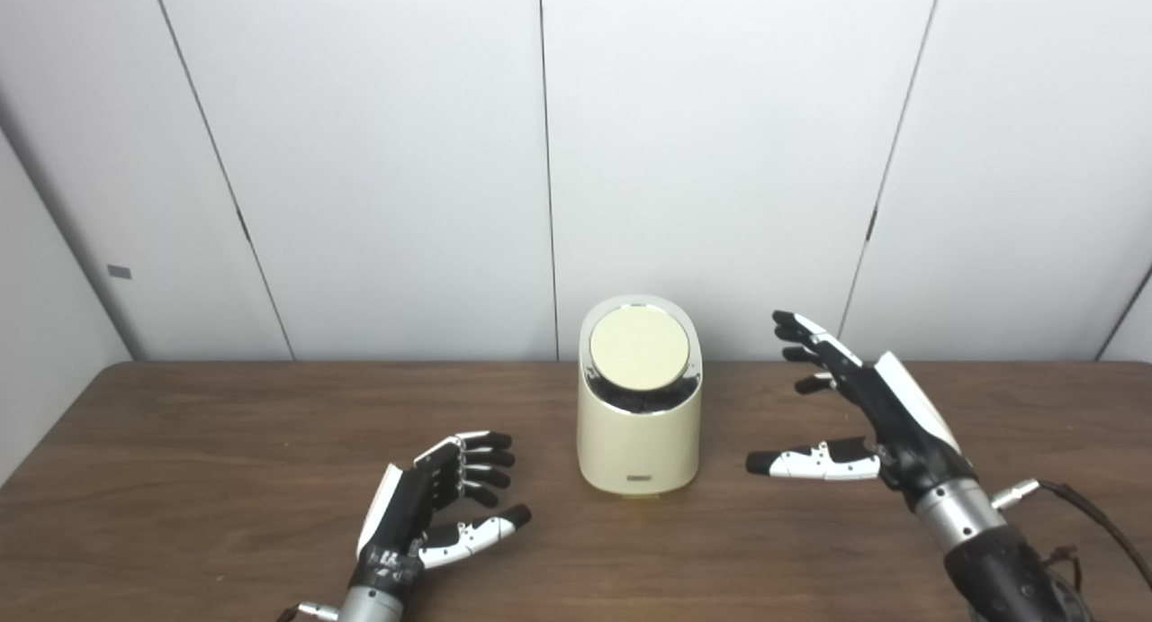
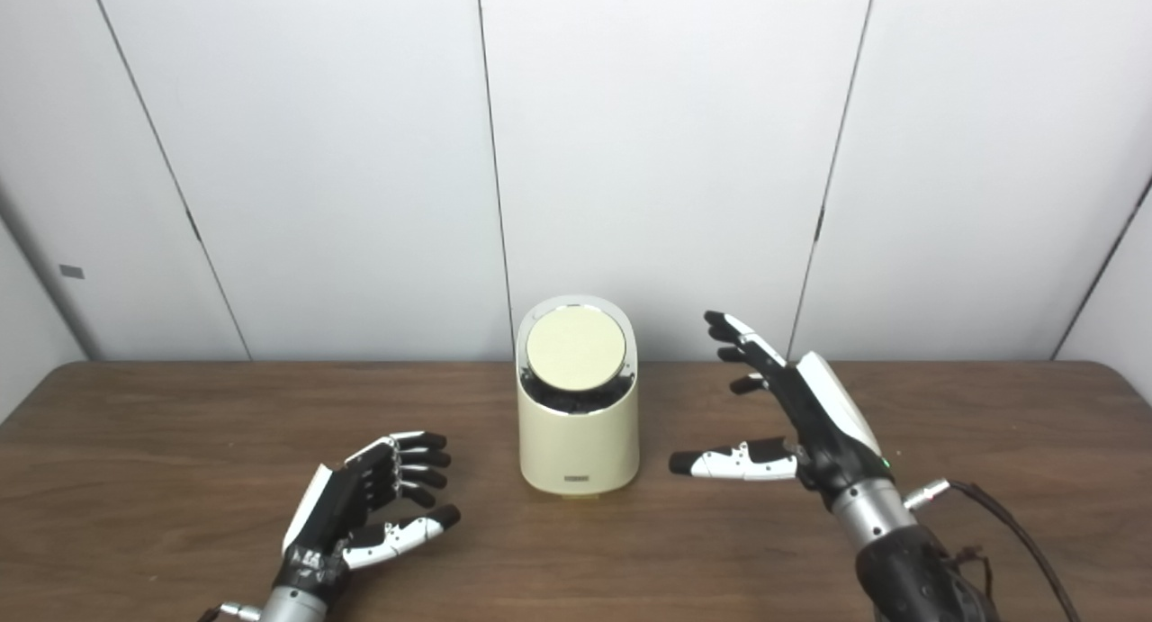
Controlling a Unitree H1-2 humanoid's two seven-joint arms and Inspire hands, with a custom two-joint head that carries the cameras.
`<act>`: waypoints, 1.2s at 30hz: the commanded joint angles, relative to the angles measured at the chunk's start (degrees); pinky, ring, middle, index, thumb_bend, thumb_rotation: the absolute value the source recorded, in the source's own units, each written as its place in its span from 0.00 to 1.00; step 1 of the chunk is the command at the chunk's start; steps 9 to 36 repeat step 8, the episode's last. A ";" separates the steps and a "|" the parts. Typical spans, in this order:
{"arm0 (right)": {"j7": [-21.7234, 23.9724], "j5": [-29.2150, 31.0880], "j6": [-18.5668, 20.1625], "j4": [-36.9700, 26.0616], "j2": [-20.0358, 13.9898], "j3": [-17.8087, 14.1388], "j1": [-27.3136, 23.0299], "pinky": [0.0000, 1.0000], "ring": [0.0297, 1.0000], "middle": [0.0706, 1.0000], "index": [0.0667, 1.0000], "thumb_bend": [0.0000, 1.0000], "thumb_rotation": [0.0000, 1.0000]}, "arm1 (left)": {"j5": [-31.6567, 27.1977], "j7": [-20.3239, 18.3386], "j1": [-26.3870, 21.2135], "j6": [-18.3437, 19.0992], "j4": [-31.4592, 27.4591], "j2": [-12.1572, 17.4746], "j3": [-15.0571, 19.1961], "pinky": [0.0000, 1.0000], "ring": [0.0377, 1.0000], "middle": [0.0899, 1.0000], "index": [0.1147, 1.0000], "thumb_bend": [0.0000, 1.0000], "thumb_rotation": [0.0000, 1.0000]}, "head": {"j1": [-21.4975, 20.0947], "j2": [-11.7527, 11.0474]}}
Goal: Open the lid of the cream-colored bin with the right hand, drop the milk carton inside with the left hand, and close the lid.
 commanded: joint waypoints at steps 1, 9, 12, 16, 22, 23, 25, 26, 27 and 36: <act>-3.03 4.06 -5.80 1.24 0.17 -1.08 -0.39 0.69 0.82 0.88 0.89 0.82 0.27 | -0.38 -0.12 -1.12 -2.66 -1.81 0.67 0.01 0.54 0.61 0.65 0.70 0.68 0.07 | 0.11 -0.06; -3.75 9.09 -10.25 4.15 -0.27 0.49 3.04 0.70 0.81 0.88 0.90 0.82 0.29 | -1.49 -1.03 -1.10 -3.36 -1.64 0.65 0.10 0.53 0.61 0.66 0.70 0.68 0.08 | -0.35 -0.25; -3.75 9.09 -10.25 4.15 -0.27 0.49 3.04 0.70 0.81 0.88 0.90 0.82 0.29 | -1.49 -1.03 -1.10 -3.36 -1.64 0.65 0.10 0.53 0.61 0.66 0.70 0.68 0.08 | -0.35 -0.25; -3.75 9.09 -10.25 4.15 -0.27 0.49 3.04 0.70 0.81 0.88 0.90 0.82 0.29 | -1.49 -1.03 -1.10 -3.36 -1.64 0.65 0.10 0.53 0.61 0.66 0.70 0.68 0.08 | -0.35 -0.25; -3.75 9.09 -10.25 4.15 -0.27 0.49 3.04 0.70 0.81 0.88 0.90 0.82 0.29 | -1.49 -1.03 -1.10 -3.36 -1.64 0.65 0.10 0.53 0.61 0.66 0.70 0.68 0.08 | -0.35 -0.25; -3.75 9.09 -10.25 4.15 -0.27 0.49 3.04 0.70 0.81 0.88 0.90 0.82 0.29 | -1.49 -1.03 -1.10 -3.36 -1.64 0.65 0.10 0.53 0.61 0.66 0.70 0.68 0.08 | -0.35 -0.25; -3.75 9.09 -10.25 4.15 -0.27 0.49 3.04 0.70 0.81 0.88 0.90 0.82 0.29 | -1.49 -1.03 -1.10 -3.36 -1.64 0.65 0.10 0.53 0.61 0.66 0.70 0.68 0.08 | -0.35 -0.25; -3.75 9.09 -10.25 4.15 -0.27 0.49 3.04 0.70 0.81 0.88 0.90 0.82 0.29 | -1.49 -1.03 -1.10 -3.36 -1.64 0.65 0.10 0.53 0.61 0.66 0.70 0.68 0.08 | -0.35 -0.25; -3.75 9.09 -10.25 4.15 -0.27 0.49 3.04 0.70 0.81 0.88 0.90 0.82 0.29 | -1.49 -1.03 -1.10 -3.36 -1.64 0.65 0.10 0.53 0.61 0.66 0.70 0.68 0.08 | -0.35 -0.25; -3.75 9.09 -10.25 4.15 -0.27 0.49 3.04 0.70 0.81 0.88 0.90 0.82 0.29 | -1.49 -1.03 -1.10 -3.36 -1.64 0.65 0.10 0.53 0.61 0.66 0.70 0.68 0.08 | -0.35 -0.25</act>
